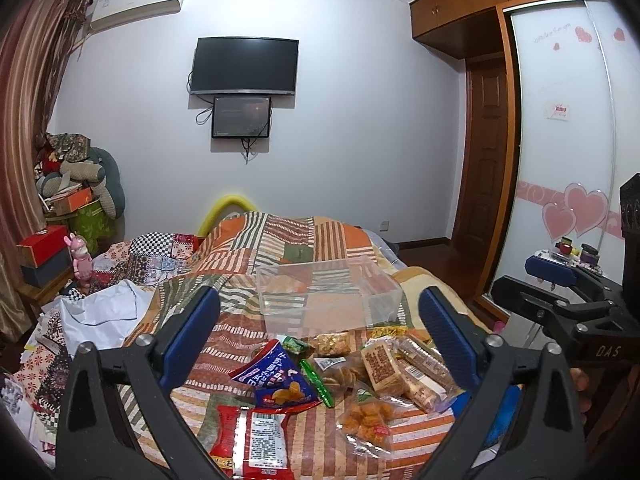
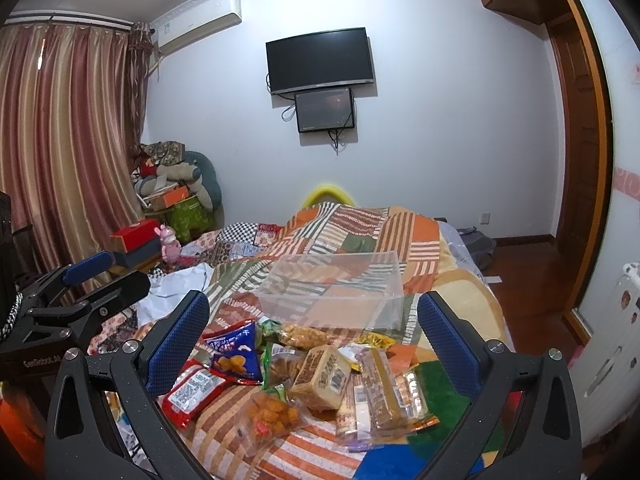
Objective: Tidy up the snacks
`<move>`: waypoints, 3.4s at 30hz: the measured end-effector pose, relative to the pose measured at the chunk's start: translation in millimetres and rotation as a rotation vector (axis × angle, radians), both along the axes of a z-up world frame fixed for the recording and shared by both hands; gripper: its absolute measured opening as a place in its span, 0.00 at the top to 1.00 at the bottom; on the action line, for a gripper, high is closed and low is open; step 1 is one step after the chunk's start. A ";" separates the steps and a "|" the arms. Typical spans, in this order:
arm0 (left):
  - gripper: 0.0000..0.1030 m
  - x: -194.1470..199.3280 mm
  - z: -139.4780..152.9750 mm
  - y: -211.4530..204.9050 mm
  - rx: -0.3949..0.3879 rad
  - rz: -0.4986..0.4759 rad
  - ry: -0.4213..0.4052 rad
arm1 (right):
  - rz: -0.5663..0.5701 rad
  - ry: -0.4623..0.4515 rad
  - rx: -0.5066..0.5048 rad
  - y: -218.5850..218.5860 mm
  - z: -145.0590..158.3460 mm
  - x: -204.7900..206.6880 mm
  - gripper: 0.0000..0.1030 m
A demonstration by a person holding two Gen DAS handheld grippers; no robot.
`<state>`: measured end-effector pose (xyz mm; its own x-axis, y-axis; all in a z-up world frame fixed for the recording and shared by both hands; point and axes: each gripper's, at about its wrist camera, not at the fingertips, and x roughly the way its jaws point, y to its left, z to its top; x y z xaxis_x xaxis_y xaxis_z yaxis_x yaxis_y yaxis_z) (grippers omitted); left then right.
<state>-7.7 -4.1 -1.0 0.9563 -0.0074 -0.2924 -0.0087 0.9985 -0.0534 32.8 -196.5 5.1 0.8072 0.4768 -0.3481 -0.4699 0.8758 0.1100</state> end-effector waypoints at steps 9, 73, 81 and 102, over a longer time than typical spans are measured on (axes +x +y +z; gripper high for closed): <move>0.31 23.8 -24.3 35.4 -0.037 0.011 0.189 | 0.029 0.127 -0.024 -2.6 -27.1 16.4 0.27; 0.37 40.9 -116.3 62.9 -0.090 -0.034 0.513 | 0.219 0.493 -0.055 40.8 -97.1 49.3 0.54; 0.37 60.4 -88.8 61.6 -0.089 -0.041 0.433 | 0.159 0.404 -0.029 29.6 -72.1 61.5 0.54; 0.37 181.0 -52.1 64.4 -0.108 -0.026 0.344 | 0.046 0.225 -0.008 23.5 -31.1 133.6 0.54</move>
<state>173.3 60.3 -53.0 0.8011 -0.0792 -0.5933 -0.0187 0.9874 -0.1571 166.4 -172.9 -26.0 0.6859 0.5078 -0.5212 -0.4739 0.8553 0.2096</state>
